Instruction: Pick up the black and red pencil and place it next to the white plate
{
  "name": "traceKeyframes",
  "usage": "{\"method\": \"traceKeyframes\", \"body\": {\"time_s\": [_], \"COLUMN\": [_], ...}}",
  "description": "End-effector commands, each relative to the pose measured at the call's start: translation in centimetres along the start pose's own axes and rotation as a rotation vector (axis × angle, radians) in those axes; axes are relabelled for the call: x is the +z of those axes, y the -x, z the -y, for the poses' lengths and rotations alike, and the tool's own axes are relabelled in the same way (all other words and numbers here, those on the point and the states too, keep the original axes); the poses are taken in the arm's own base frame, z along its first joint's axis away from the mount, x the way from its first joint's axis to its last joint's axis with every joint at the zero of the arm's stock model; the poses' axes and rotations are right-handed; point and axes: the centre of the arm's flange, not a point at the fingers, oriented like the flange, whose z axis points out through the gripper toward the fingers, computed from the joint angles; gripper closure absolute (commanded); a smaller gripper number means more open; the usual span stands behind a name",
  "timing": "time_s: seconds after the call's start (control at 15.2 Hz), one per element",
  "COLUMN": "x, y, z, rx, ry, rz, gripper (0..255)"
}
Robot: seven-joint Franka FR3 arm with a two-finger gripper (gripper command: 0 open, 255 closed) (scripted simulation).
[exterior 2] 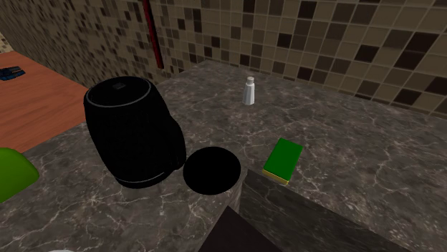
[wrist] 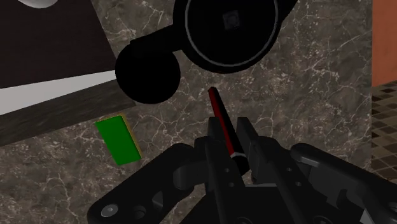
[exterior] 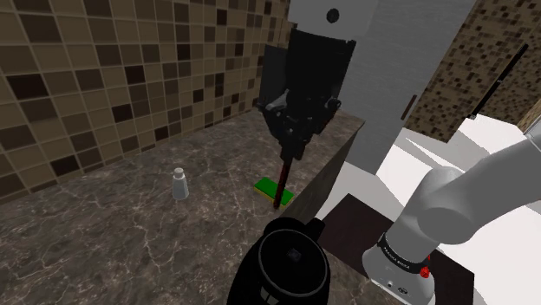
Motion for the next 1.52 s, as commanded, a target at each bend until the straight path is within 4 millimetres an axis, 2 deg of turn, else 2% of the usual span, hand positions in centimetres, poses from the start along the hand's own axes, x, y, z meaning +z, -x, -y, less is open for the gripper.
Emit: {"method": "traceKeyframes", "body": {"time_s": [0.0, 1.45], "x": [0.0, 0.1], "y": [3.0, 32.0], "z": [0.0, -0.6], "rx": [0.001, 0.001], "ry": [0.0, 0.0], "rz": [0.001, 0.001], "gripper": [255, 255]}}
